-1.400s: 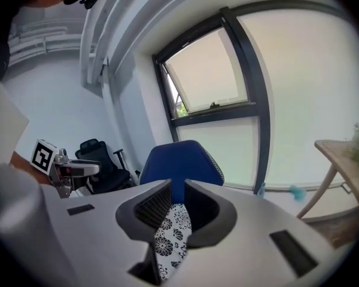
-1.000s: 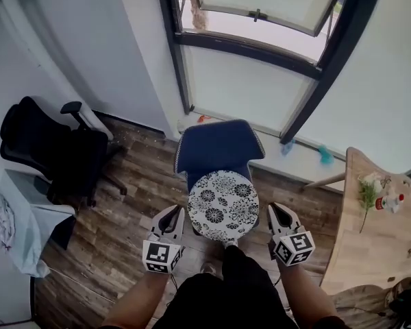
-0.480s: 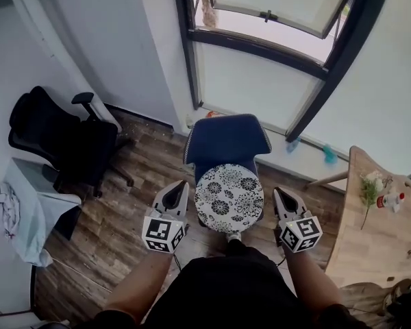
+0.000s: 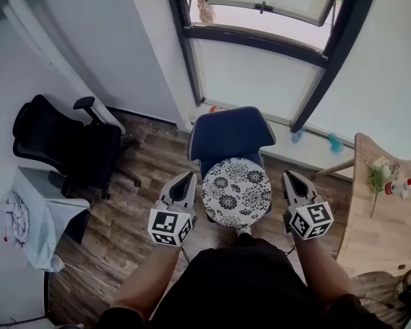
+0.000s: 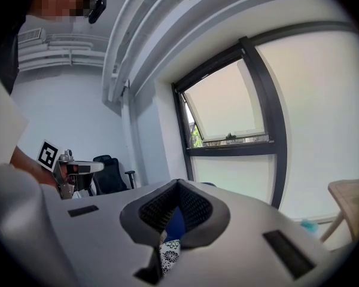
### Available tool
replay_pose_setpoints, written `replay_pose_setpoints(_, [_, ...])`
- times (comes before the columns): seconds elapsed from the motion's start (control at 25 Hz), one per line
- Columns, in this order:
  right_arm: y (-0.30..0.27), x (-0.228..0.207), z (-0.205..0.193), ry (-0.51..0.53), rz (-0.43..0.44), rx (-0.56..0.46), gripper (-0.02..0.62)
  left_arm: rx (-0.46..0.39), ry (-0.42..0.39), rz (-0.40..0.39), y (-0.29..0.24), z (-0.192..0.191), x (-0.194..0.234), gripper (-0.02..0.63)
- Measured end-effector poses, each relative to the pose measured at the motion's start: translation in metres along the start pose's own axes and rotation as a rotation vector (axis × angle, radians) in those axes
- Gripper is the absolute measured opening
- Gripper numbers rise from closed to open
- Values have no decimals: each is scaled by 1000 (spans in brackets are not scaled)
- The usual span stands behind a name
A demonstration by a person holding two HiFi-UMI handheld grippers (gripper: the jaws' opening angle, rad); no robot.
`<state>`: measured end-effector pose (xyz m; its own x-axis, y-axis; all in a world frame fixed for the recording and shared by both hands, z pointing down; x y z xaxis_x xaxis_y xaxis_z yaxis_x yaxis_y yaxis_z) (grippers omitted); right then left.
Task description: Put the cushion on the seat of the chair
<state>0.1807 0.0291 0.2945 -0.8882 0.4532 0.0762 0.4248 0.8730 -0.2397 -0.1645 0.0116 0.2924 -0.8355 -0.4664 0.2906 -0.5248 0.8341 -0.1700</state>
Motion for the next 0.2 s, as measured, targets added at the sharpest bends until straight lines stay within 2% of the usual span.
replay_pose_setpoints(0.2, [2, -10, 2, 10, -9, -8, 25, -3, 14, 4, -6, -1, -4, 5])
Point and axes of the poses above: the fingertips, and each gripper's own axes: y backward along the fingers, x to its left, z out of its top, the point moved 9 cm from there along y, backward along the fingers, and after that the axes turned 13 degrees about y, right-handed, at the moved point
